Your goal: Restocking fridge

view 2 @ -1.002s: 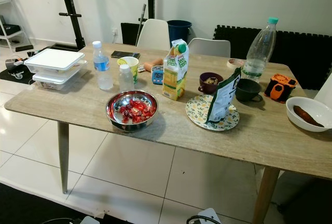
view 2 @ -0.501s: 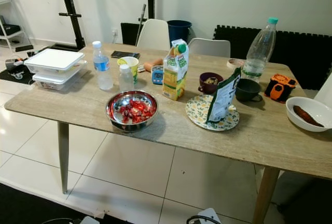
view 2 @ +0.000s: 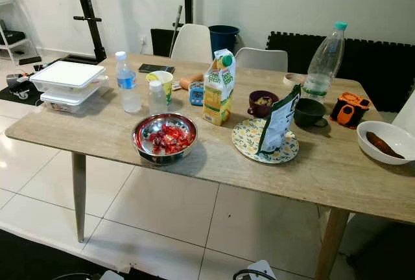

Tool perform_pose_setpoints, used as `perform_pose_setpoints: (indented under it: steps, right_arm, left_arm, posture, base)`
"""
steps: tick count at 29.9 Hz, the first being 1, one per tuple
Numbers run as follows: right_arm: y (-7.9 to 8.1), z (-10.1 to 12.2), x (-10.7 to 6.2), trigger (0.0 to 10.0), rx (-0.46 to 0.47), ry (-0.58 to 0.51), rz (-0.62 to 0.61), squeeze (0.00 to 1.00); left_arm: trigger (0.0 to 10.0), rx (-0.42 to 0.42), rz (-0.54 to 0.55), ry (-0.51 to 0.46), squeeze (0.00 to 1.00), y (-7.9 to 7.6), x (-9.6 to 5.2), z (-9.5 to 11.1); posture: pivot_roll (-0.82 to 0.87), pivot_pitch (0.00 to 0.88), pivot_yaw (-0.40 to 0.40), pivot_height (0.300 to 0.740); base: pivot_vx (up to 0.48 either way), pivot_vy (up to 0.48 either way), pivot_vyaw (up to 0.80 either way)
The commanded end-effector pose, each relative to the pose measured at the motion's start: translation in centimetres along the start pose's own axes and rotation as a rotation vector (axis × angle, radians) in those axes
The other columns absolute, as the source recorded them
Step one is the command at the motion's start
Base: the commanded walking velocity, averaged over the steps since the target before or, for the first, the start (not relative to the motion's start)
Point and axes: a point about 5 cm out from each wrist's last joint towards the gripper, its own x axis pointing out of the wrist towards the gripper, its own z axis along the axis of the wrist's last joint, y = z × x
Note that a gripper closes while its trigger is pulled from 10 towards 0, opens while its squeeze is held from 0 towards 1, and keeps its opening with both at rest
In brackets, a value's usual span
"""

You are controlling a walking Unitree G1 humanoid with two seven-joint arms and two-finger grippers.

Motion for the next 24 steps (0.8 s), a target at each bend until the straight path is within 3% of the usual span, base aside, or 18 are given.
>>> perform_pose_setpoints:
  steps: [1, 24]
  right_arm:
    - [-0.1, -0.13, -0.02, 10.0, -0.017, 0.009, 0.001, 0.0]
    - [-0.07, -0.13, -0.01, 10.0, -0.027, 0.012, 0.003, 0.0]
  left_arm:
    - [10.0, 0.015, -0.006, 0.021, 0.0, -0.36, -0.01, -0.59]
    - [10.0, 0.013, -0.008, 0.015, 0.0, -0.31, 0.01, -0.35]
  posture:
    - [-0.07, 0.0, -0.009, 0.74]
    - [-0.07, 0.0, -0.008, 0.74]
  base:
    - [0.0, 0.0, 0.0]
    - [0.0, 0.0, 0.0]
